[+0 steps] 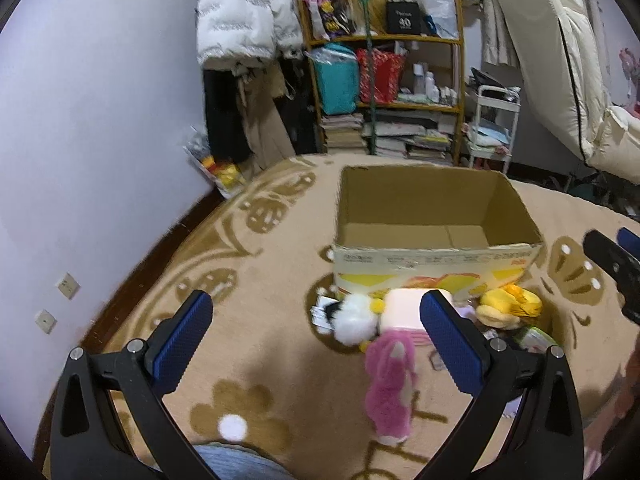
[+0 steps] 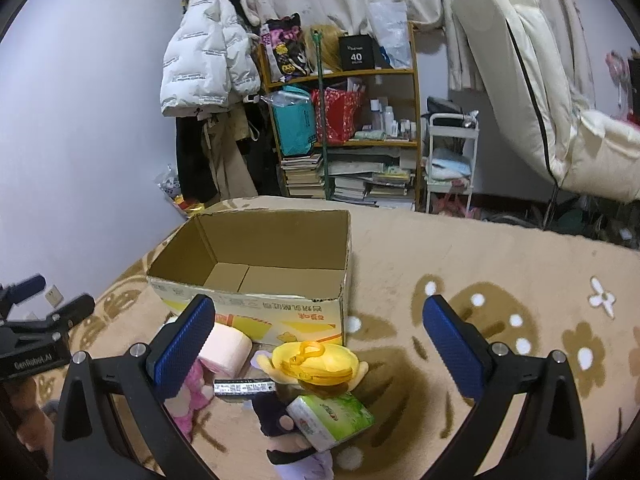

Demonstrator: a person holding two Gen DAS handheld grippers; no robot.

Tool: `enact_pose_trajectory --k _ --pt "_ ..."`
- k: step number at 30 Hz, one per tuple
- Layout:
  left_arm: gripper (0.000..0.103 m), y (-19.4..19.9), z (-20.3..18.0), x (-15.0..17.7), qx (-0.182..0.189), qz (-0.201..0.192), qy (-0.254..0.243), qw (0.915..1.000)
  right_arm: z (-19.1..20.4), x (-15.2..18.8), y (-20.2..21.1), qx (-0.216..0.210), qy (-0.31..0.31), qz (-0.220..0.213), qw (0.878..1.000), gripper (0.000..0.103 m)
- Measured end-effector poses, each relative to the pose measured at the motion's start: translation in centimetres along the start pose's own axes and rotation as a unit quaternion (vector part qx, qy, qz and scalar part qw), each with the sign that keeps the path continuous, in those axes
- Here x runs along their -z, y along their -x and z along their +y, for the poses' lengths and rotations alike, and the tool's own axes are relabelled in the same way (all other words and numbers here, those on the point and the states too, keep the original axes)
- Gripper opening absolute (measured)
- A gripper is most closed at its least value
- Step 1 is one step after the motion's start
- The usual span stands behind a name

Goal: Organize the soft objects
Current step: 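Lower and close the left tool on the pink plush bear while the right tool grasps the yellow plush pouch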

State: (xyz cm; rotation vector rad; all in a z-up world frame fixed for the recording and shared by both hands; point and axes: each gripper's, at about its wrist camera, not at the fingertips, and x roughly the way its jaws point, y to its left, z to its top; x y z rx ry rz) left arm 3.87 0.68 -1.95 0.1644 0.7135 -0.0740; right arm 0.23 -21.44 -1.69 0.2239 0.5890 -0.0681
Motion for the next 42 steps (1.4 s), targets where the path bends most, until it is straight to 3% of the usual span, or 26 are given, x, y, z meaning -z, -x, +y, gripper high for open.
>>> enact_pose_trajectory --k 7,17,26,33,40,42 --pt "0.102 -1.5 -1.3 -0.3 0.014 0.029 -0.017 0.9993 -0.3 -0.7 -1.9 0.008 -0.003 0.024 1.000 0.103" --pt "0.102 -6.0 -2.6 0.3 0.011 0.116 -0.034 0.9926 -1.2 0.1 -6.6 -0.008 -0.020 0.114 0.993 0.103" --pt "0.102 -9.1 -4.5 1.8 0.025 0.183 -0.065 0.9807 -0.6 1.8 -10.2 -0.012 -0.002 0.180 0.983 0.103" --pt "0.102 -11.8 -5.0 3.6 0.043 0.257 -0.063 0.9635 -0.9 3.1 -12.4 -0.017 -0.014 0.225 0.974 0.103" --pt "0.102 -13.0 -5.2 4.9 0.035 0.286 -0.068 0.9550 -1.3 4.0 -13.9 -0.010 -0.017 0.257 0.966 0.103" --pt "0.096 -13.3 -5.1 5.1 0.039 0.292 -0.066 0.9532 -1.4 4.4 -14.3 -0.014 -0.022 0.268 0.963 0.103"
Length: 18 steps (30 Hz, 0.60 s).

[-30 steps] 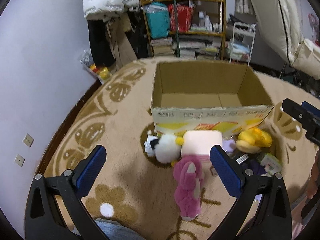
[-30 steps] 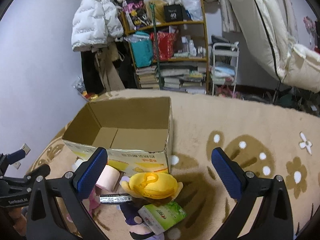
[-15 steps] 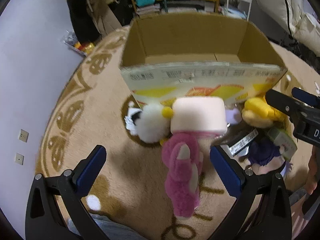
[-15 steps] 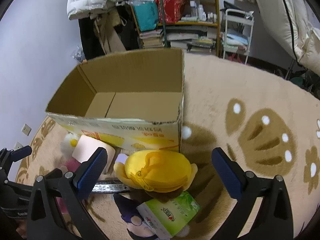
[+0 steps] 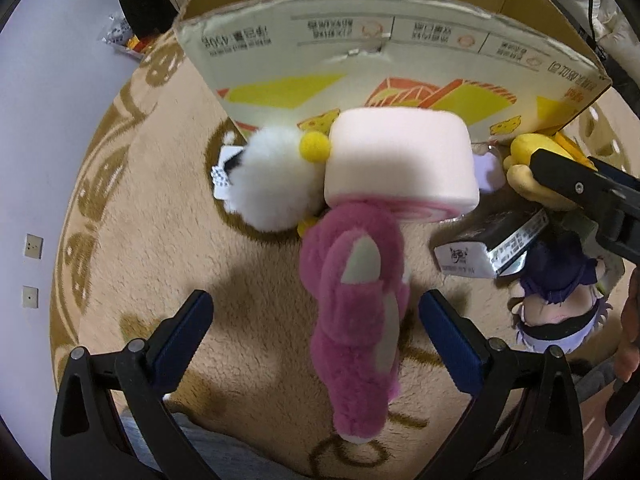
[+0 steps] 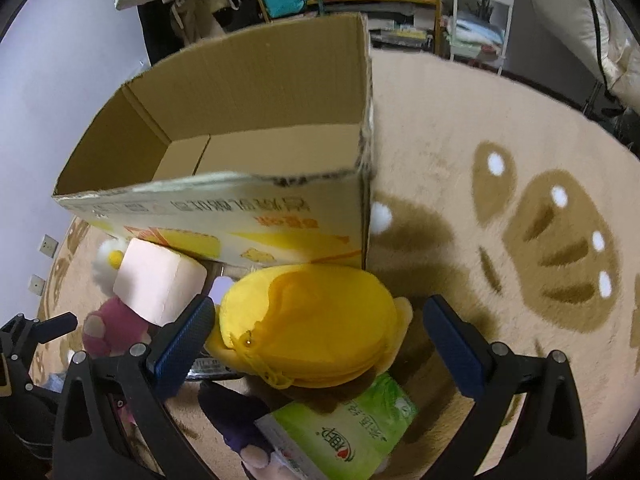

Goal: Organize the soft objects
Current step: 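Lower and close the left tool on the pink plush bear while the right tool grasps the yellow plush pouch, then lift the pink bear with the left tool while the right tool carries the yellow pouch over the box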

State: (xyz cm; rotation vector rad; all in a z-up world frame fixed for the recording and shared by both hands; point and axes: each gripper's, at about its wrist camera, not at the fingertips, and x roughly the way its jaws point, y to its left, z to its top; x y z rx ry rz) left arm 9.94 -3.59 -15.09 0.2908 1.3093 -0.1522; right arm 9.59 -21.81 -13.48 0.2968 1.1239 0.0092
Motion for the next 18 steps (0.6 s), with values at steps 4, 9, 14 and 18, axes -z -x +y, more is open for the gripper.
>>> enact_pose_trajectory --k 4,9,14,18 --pt "0.077 -1.0 -0.1 0.2 0.016 0.021 -0.008 0.9996 -0.4 0.2 -0.6 -0.016 -0.012 0.015 1.000 0.102" --pt "0.048 -1.1 -0.1 0.3 0.044 0.020 -0.010 0.9988 -0.3 0.2 -0.5 -0.022 -0.010 0.013 1.000 0.095" --pt "0.036 -0.7 -0.3 0.5 0.051 0.013 0.000 0.9986 -0.1 0.4 -0.4 -0.023 -0.006 0.012 1.000 0.091" --pt "0.035 0.2 -0.5 0.8 0.033 -0.002 0.003 0.9994 0.1 0.6 0.1 -0.021 -0.002 0.008 1.000 0.090"
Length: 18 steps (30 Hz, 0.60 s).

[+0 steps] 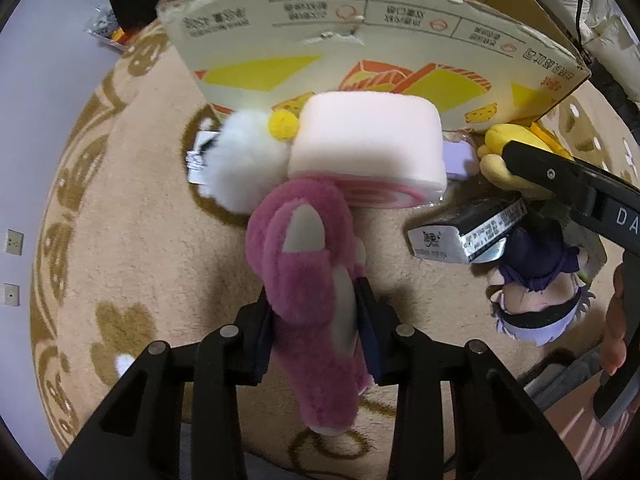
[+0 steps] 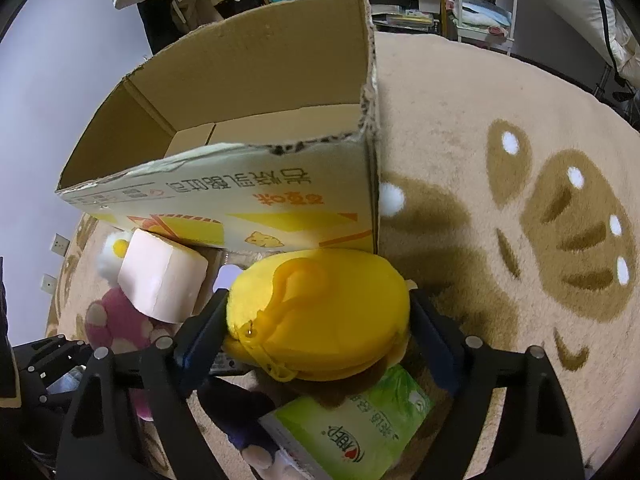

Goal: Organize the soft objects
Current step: 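Lift the pink bear with the left tool while the right tool carries the yellow pouch over the box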

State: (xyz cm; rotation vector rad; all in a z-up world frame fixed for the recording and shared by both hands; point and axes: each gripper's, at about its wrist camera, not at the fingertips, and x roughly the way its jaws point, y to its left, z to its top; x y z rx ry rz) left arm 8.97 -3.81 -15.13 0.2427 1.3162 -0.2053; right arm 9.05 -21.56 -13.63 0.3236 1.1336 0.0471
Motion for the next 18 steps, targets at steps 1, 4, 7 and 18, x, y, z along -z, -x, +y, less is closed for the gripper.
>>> enact_pose_trajectory --k 1,4,7,18 --pt "0.035 0.2 0.1 0.0 -0.003 -0.005 0.002 1.0000 0.1 0.1 0.2 0.001 0.004 -0.002 1.000 0.089" --pt "0.035 1.4 0.7 -0.1 -0.001 -0.023 0.017 0.9996 0.4 0.1 0.6 0.000 0.010 -0.008 1.000 0.089" --pt "0.035 2.4 1.0 0.4 -0.008 -0.039 0.024 0.9989 0.7 0.2 1.2 0.003 0.014 -0.019 1.000 0.089" --pt "0.035 8.4 1.6 1.9 -0.033 -0.163 0.052 0.9846 1.8 0.9 6.1 -0.016 0.027 -0.092 0.995 0.089"
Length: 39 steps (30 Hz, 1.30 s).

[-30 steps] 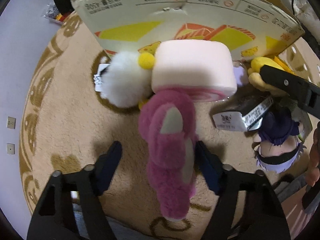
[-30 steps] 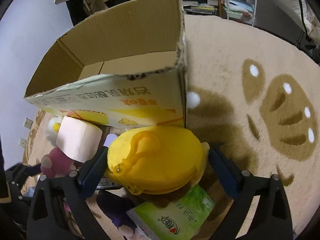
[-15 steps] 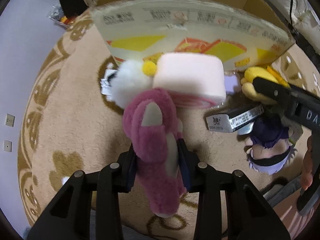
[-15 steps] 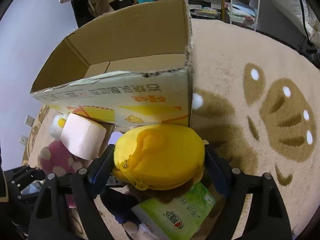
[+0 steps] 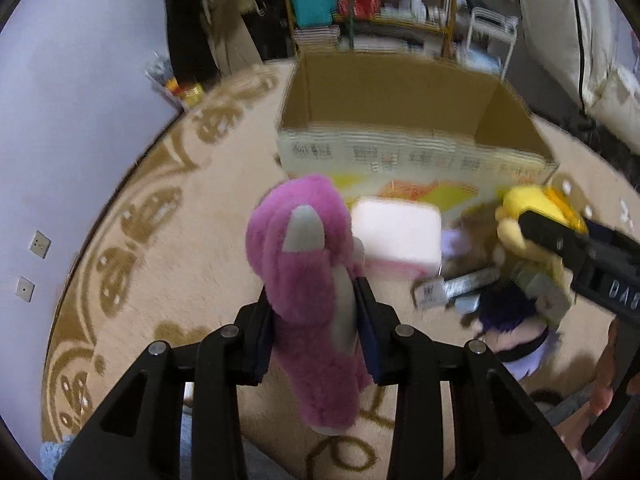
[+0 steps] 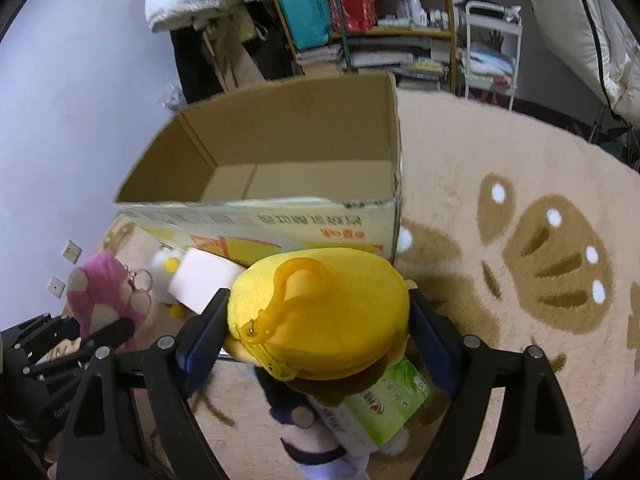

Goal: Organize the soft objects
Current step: 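Lift the pink bear with the left tool while the right tool carries the yellow pouch over the box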

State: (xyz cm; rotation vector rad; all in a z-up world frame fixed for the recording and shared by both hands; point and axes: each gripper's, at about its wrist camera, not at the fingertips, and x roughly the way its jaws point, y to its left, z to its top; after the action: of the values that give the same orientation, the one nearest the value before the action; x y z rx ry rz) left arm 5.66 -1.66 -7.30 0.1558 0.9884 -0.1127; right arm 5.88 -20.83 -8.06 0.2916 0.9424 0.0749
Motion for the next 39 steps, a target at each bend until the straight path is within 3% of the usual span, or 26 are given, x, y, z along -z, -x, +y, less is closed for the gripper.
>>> enact_pose_trajectory --k 8,14,21,32,39 --pt "0.035 3.9 1.4 -0.8 -0.009 -0.105 0.024 0.9942 1.2 0.3 4.7 -0.004 0.010 -0.098 0.995 0.089" --pt "0.035 6.5 1.7 -2.0 -0.018 -0.176 0.013 0.9841 2.0 -0.3 7.4 -0.001 0.019 -0.168 0.986 0.089" --pt "0.035 8.2 1.9 -4.5 -0.031 -0.211 -0.004 0.9769 2.5 -2.1 8.8 0.006 0.036 -0.208 0.977 0.089" --pt "0.035 7.9 1.7 -10.0 -0.048 -0.243 -0.034 0.9683 2.9 -5.8 8.6 0.012 0.052 -0.231 0.971 0.089" --pt "0.036 6.8 1.6 -11.2 -0.048 -0.258 -0.042 0.9641 2.7 -7.7 7.8 0.011 0.050 -0.243 0.969 0.089"
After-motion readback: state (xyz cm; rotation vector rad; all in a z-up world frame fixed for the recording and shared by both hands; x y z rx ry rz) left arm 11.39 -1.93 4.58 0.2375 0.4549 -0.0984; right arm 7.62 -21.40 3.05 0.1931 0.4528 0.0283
